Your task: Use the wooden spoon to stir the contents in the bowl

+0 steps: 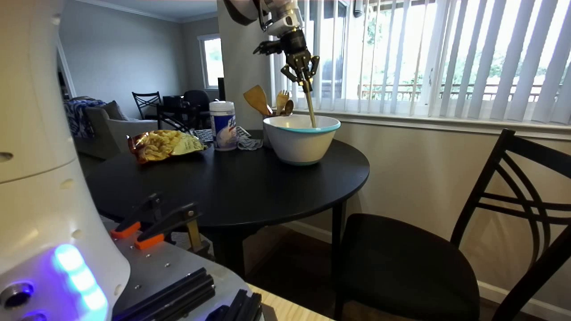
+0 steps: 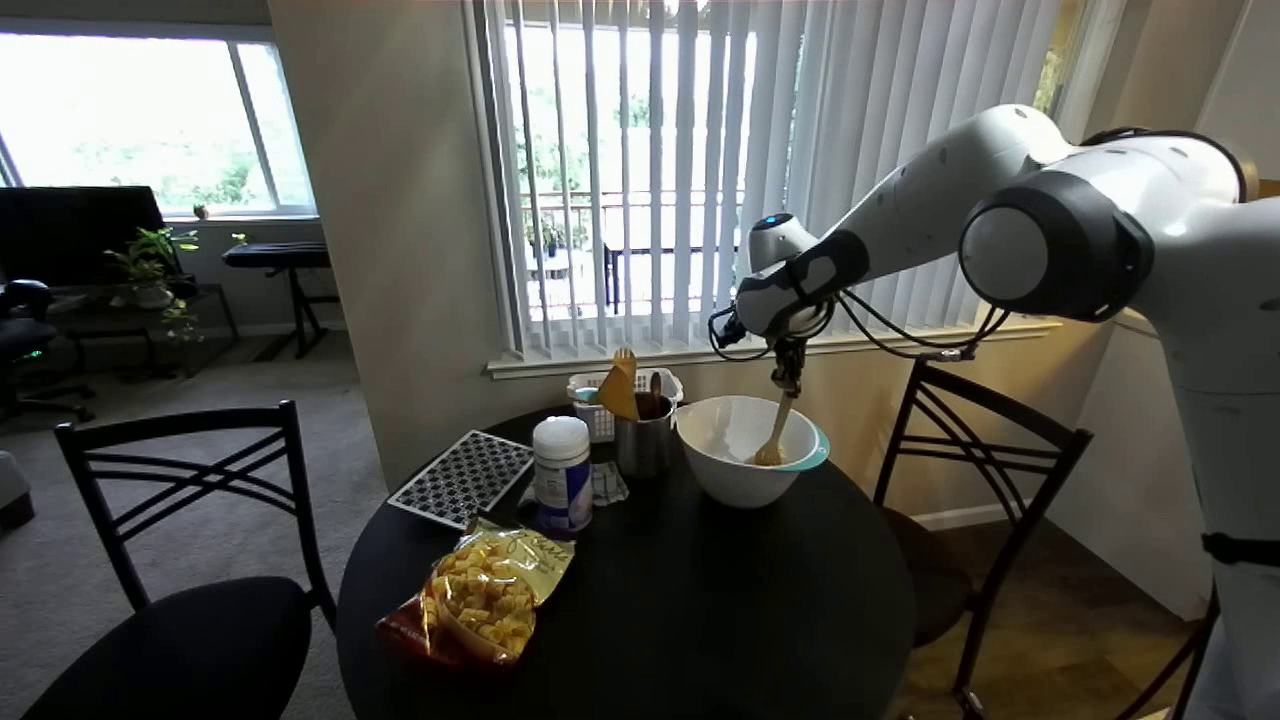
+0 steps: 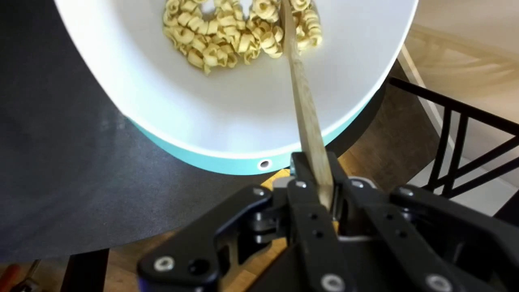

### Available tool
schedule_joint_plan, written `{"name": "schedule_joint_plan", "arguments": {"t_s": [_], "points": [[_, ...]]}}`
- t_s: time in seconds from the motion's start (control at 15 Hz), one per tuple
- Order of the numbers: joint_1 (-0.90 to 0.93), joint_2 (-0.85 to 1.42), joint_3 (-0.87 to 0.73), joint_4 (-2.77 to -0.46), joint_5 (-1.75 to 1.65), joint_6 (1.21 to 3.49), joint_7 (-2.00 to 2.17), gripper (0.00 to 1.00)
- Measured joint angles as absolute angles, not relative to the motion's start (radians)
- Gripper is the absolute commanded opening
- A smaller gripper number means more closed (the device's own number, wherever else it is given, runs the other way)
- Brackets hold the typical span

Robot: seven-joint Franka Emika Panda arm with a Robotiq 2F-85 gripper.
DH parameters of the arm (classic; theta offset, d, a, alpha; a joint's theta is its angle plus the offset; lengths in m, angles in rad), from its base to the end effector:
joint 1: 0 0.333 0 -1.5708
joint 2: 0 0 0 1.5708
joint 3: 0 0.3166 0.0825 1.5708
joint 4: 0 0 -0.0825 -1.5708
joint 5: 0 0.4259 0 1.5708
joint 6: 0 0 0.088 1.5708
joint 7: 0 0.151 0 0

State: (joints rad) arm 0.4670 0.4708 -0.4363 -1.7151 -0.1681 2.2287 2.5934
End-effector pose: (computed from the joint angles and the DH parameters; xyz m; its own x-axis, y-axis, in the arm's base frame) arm 0.7097 0.0311 0.2834 -0.7540 -0.6449 0.1249 -0.6475 0.6977 -0.3065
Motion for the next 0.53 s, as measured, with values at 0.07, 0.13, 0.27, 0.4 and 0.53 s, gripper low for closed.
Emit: {"name": "schedule_joint_plan", "arguments": {"t_s": [0.07, 0.13, 0.27, 0.4, 0.53], "points": [[0.453, 0.46, -0.414, -1.734, -0.189, 2.227, 2.591, 0.05], [0.427, 0.445, -0.373, -1.754, -0.218, 2.226, 2.591, 0.05], [0.379, 0.411, -0.298, -1.79, -0.27, 2.226, 2.588, 0.05], [0.341, 0.382, -0.235, -1.816, -0.295, 2.222, 2.571, 0.05], [0.309, 0.363, -0.177, -1.827, -0.295, 2.218, 2.541, 0.05]]}}
